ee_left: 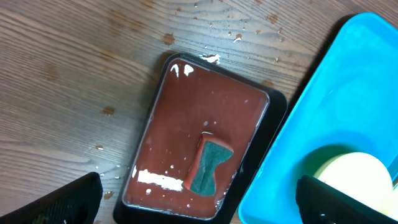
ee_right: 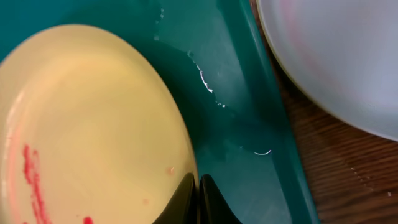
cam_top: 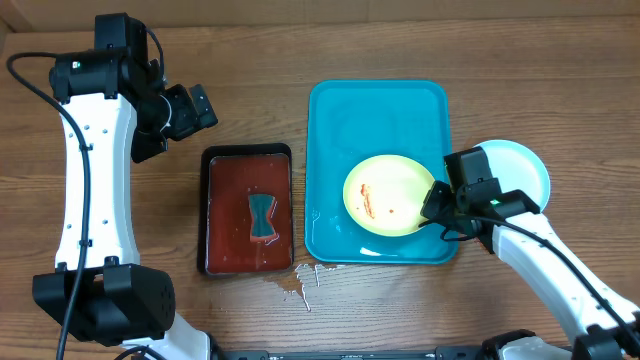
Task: Clean dirty plates on tray and stack at the side
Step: 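Grasp the sponge in the black tray with the left gripper and lift it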
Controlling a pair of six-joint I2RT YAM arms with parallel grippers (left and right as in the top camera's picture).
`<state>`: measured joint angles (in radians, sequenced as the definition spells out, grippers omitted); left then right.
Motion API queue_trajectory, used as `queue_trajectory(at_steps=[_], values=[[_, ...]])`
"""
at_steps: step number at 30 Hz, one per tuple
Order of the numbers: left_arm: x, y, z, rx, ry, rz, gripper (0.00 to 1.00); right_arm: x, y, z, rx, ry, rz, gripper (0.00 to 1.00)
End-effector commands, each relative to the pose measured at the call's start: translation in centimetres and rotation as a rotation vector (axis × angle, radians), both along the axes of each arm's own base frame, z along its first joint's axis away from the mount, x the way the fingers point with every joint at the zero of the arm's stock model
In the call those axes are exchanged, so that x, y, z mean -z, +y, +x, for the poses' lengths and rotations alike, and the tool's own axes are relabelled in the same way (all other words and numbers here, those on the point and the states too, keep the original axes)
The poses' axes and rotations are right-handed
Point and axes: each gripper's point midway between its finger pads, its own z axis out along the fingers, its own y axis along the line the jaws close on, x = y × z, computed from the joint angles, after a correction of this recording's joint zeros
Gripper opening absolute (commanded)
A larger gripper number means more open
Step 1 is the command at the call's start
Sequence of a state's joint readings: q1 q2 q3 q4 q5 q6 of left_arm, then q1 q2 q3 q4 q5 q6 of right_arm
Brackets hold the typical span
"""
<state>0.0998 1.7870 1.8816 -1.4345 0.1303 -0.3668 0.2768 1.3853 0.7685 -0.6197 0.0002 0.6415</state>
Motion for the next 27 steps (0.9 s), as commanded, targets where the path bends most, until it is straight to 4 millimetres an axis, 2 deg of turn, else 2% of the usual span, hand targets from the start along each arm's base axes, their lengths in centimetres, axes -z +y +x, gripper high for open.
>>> queue_trajectory(at_steps=[1, 5, 6, 8, 11, 14, 17, 19, 21, 27], values=[[-1.3, -0.5, 0.7, -0.033, -0.053, -0.035, 1.00, 0.2, 0.6, 1.4, 0.027, -0.037, 0.026, 0.04], [-1.8, -3.6, 0.2, 0.024, -0.042, -0.206, 1.00, 1.0, 0.7, 1.5, 0.031, -0.018, 0.026, 0.04], [-2.3, -5.2, -0.1, 0.150, -0.066, -0.260, 1.00, 0.9, 1.0, 1.2, 0.020, -0.005, 0.045, 0.08], [-2.2, -6.0, -0.5, 0.214, -0.061, -0.259, 0.95, 0.1, 1.4, 1.4, -0.028, -0.026, 0.050, 0.13], [-1.8, -7.0, -1.3, 0.315, -0.041, -0.210, 0.86, -2.8, 1.4, 2.1, -0.132, -0.092, 0.006, 0.19], [-0.8, -7.0, -2.2, 0.348, 0.015, -0.102, 0.85, -6.8, 0.6, 2.4, -0.135, -0.154, -0.034, 0.25], [0.3, -7.9, -2.9, 0.388, 0.054, -0.055, 0.86, -10.6, 0.7, 2.3, -0.137, -0.214, -0.016, 0.30], [1.5, -8.8, -3.7, 0.404, 0.098, -0.054, 0.80, -12.4, 0.6, 1.8, -0.138, -0.238, -0.007, 0.33], [3.2, -9.6, -4.5, 0.397, 0.143, -0.057, 0.75, -13.2, 0.5, 1.2, -0.137, -0.248, -0.005, 0.34], [10.7, -10.3, -6.5, 0.330, 0.255, 0.000, 0.60, -12.3, -0.1, -0.8, -0.139, -0.167, -0.022, 0.33]])
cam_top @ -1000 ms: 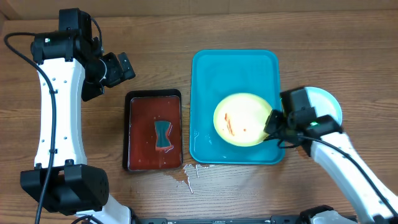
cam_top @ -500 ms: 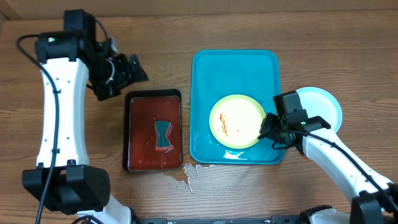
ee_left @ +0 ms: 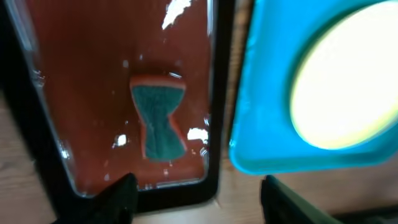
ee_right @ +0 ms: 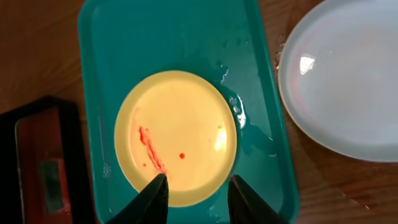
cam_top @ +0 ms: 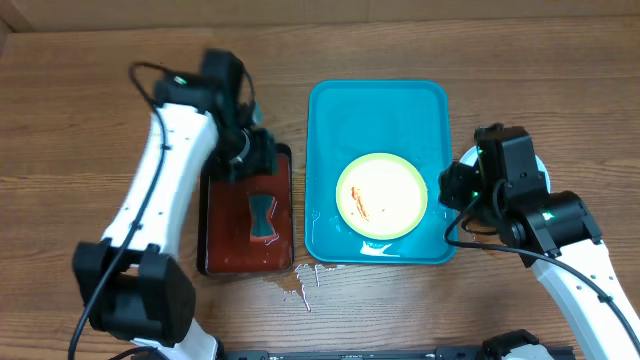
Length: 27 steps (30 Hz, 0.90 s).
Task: Clean dirty plates on tray and stack at the side
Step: 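Grasp the sponge in the black tray with the left gripper and lift it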
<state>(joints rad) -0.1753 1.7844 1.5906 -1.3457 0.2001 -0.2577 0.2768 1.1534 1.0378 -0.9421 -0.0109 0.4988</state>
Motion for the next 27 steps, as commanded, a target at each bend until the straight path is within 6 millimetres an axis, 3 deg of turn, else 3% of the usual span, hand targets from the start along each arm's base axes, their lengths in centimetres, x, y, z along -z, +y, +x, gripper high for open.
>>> queue_trajectory(at_steps=[1, 3, 5, 8, 11, 13, 14, 19, 21, 23, 27], values=[[4.7, 0.2, -2.2, -0.044, 0.067, 0.068, 0.59, 0.6, -0.3, -0.6, -0.006, 0.037, -0.024, 0.33], [7.2, -0.2, -2.6, -0.030, 0.059, 0.068, 0.56, 0.9, -0.3, -0.9, -0.006, 0.058, -0.030, 0.33], [9.3, -0.4, -2.9, -0.026, 0.047, 0.065, 0.47, 1.2, -0.3, -0.9, -0.006, 0.068, -0.033, 0.33], [11.5, -0.2, -3.5, -0.056, 0.037, 0.074, 0.37, 1.4, -0.3, -0.8, -0.007, 0.078, -0.036, 0.33], [12.4, 0.5, -3.5, -0.077, 0.020, 0.108, 0.21, 1.6, -0.3, -0.8, -0.007, 0.082, -0.037, 0.33], [12.5, 0.9, -3.2, -0.079, 0.007, 0.133, 0.05, 1.6, -0.3, -0.7, -0.006, 0.079, -0.036, 0.33], [12.5, 1.2, -3.1, -0.079, 0.001, 0.146, 0.04, 1.6, -0.3, -0.6, -0.006, 0.075, -0.036, 0.34], [11.4, 1.3, -3.1, -0.066, 0.017, 0.159, 0.05, 1.5, -0.2, -0.4, -0.006, 0.069, -0.034, 0.34], [10.3, 1.3, -3.1, -0.062, 0.034, 0.166, 0.29, 1.6, -0.2, -0.4, -0.006, 0.070, -0.034, 0.34], [9.5, 1.3, -2.9, -0.046, 0.037, 0.168, 0.44, 1.6, -0.2, -0.4, -0.006, 0.071, -0.035, 0.34], [9.5, 1.9, -2.9, -0.038, 0.032, 0.202, 0.52, 1.9, -0.2, -0.3, -0.006, 0.080, -0.038, 0.38]])
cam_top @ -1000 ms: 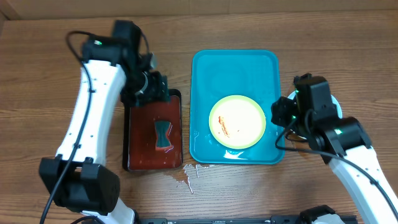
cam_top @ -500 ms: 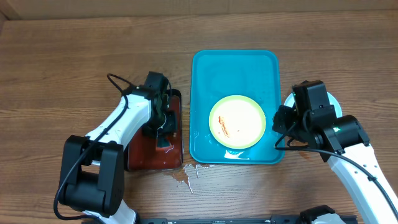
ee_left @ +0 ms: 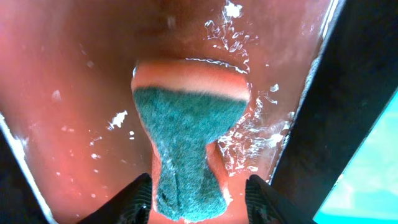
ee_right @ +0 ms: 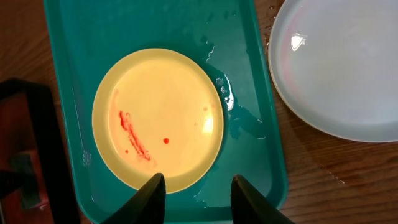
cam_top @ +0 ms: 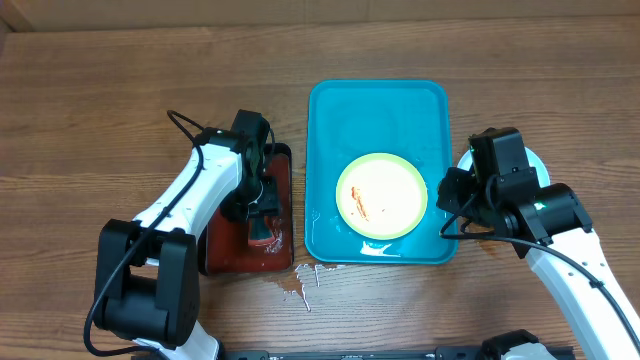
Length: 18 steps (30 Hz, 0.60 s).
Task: Clean dirty plates on tray and stack at the side
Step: 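Grasp the sponge in the black tray with the left gripper and lift it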
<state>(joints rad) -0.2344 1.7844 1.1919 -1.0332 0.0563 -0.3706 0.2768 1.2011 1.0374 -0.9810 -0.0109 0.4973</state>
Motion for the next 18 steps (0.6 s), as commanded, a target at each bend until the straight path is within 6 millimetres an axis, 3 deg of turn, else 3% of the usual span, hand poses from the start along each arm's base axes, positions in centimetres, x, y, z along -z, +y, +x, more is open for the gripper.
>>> queue_trajectory(at_steps=[1, 5, 6, 9, 14, 18], values=[[-0.4, 0.9, 0.6, 0.019, -0.037, 0.061, 0.52, 0.3, 0.0, 0.2, -0.005, 0.005, -0.015, 0.39], [1.8, 0.8, 0.1, 0.019, -0.053, 0.054, 0.52, 1.8, -0.2, 0.4, -0.002, 0.053, -0.038, 0.39], [2.8, 0.4, -0.2, 0.018, -0.059, 0.024, 0.37, 3.0, -0.6, 0.6, 0.009, 0.083, -0.072, 0.39], [3.5, 0.1, -0.8, 0.017, -0.048, -0.001, 0.05, 4.3, -0.7, 1.3, 0.015, 0.110, -0.095, 0.39], [2.7, 0.5, -0.5, 0.016, -0.045, 0.015, 0.04, 6.6, -0.3, 2.7, -0.011, 0.138, -0.114, 0.39], [0.4, 0.8, 1.1, 0.003, -0.063, 0.012, 0.04, 9.1, -0.1, 3.3, -0.082, 0.183, -0.154, 0.41]])
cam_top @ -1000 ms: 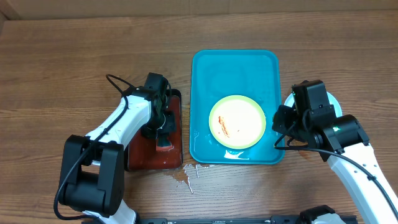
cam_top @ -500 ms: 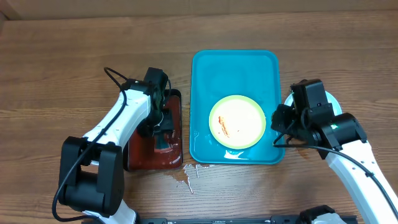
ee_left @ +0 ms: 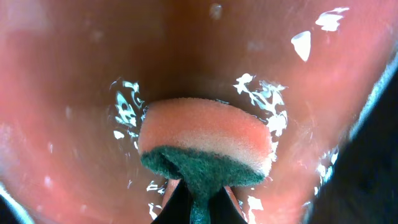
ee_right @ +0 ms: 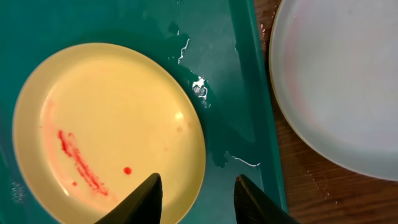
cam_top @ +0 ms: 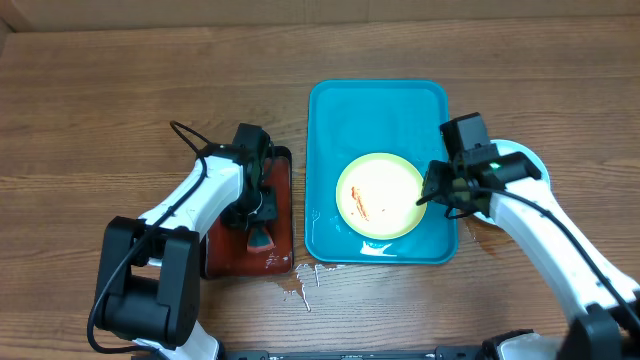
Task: Clean dirty plates on tray and stack at the side
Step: 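Grasp the sponge in the black tray with the left gripper and lift it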
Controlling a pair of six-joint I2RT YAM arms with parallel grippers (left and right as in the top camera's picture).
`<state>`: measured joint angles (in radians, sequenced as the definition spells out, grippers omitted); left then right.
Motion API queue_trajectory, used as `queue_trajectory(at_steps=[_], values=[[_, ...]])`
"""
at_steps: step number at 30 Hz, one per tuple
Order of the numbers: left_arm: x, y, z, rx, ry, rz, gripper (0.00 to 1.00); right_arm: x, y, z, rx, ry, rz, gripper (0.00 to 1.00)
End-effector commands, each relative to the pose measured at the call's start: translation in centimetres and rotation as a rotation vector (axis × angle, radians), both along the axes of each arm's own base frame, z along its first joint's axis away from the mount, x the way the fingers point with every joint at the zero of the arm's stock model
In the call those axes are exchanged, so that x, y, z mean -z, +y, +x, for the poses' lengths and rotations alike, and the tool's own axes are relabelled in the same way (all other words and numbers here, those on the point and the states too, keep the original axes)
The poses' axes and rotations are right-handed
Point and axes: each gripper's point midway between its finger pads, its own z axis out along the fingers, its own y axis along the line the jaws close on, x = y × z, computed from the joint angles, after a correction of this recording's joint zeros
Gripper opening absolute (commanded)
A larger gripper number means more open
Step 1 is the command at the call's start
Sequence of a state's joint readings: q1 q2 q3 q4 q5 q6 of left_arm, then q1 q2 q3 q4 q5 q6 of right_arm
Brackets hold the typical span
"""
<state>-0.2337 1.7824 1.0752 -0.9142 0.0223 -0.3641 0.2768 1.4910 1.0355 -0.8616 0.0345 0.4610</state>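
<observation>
A yellow plate (cam_top: pixel 381 194) with red smears lies on the wet teal tray (cam_top: pixel 330 110); the right wrist view shows the plate (ee_right: pixel 106 130) close up. My right gripper (cam_top: pixel 432 193) hovers open over the plate's right rim, seen as the right gripper (ee_right: pixel 198 202) straddling rim and tray. My left gripper (cam_top: pixel 255 222) is down in the red basin (cam_top: pixel 225 245), shut on the green-and-orange sponge (ee_left: pixel 205 146), pinching its narrow middle.
A clean white plate (cam_top: pixel 520 160) sits on the wood right of the tray, partly under my right arm; it shows as the white plate (ee_right: pixel 339 81). Water drops lie on the table (cam_top: pixel 300 285) in front of the basin.
My left gripper has shut on the sponge, which it straddled open before. My right gripper has come lower and closer over the yellow plate's right rim, still open.
At first my left gripper was open high above the basin and my right was shut at the yellow plate's edge. Then the right was up and open, the plate lying flat, and the left came over the basin. The left straddled the sponge and now grips it.
</observation>
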Motion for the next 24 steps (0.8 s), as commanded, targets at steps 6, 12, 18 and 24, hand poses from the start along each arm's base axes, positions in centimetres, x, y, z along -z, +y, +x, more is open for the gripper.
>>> queue_trajectory(at_steps=[6, 12, 18, 24], values=[[-8.5, -0.5, 5.6, 0.052, -0.134, -0.031, 0.04, 6.2, 0.0, 0.8, -0.153, 0.130, -0.017, 0.42], [-12.4, -0.9, 7.6, 0.073, -0.211, -0.046, 0.04, 7.7, 3.6, 1.1, -0.279, 0.141, 0.172, 0.38], [-13.7, -1.9, 8.2, 0.105, -0.243, -0.078, 0.04, 9.2, 3.6, -0.7, -0.166, 0.228, 0.190, 0.04], [-14.1, -6.6, 8.4, 0.175, -0.272, -0.229, 0.04, 9.5, 3.9, -2.0, -0.136, 0.273, 0.190, 0.04]])
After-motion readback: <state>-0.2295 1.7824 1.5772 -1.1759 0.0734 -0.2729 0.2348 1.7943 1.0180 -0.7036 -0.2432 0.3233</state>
